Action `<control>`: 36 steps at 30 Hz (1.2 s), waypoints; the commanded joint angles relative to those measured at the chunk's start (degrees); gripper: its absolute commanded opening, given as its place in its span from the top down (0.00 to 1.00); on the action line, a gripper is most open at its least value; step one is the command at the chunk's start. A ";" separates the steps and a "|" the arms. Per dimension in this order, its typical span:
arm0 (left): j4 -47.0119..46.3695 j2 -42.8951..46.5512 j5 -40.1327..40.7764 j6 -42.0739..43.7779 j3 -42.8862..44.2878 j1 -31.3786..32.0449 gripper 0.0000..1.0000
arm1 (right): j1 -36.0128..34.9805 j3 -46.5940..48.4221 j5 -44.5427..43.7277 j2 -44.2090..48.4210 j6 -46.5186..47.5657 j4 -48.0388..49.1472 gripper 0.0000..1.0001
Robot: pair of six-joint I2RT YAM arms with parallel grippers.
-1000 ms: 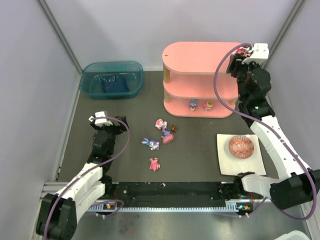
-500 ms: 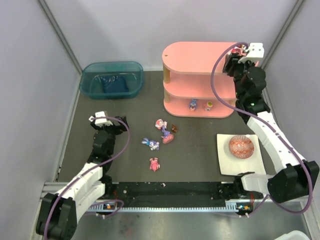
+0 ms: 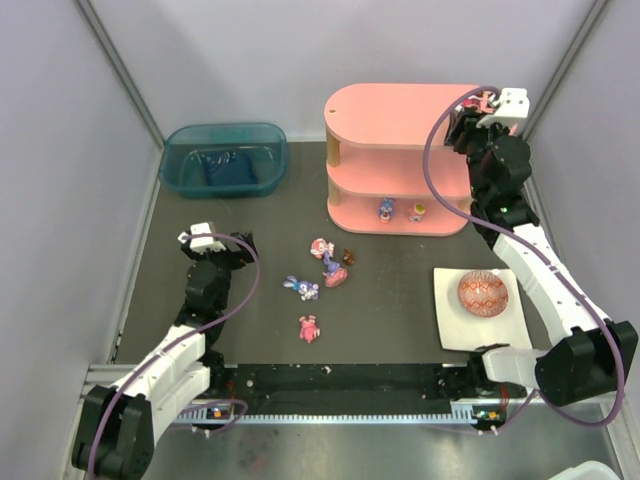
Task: Place and organize the plastic toys onto the shelf
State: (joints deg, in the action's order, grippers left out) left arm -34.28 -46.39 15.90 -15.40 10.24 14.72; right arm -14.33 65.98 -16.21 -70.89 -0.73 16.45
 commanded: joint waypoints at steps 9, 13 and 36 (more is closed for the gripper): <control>-3.07 -0.54 -0.43 -0.69 0.22 -0.04 0.01 | 0.62 -1.99 0.39 3.04 -2.61 0.43 0.59; -3.07 -0.81 -0.43 -0.77 0.39 -0.04 0.01 | 0.70 -1.99 0.39 3.04 -2.87 0.25 0.53; -2.98 -1.07 -0.43 -0.77 0.66 -0.04 0.01 | 0.70 2.65 -0.49 2.78 -5.95 -2.90 0.26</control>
State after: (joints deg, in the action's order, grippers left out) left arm -34.37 -47.40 15.88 -15.40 10.24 14.72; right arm -14.20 64.25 -15.79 -69.38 -4.60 15.33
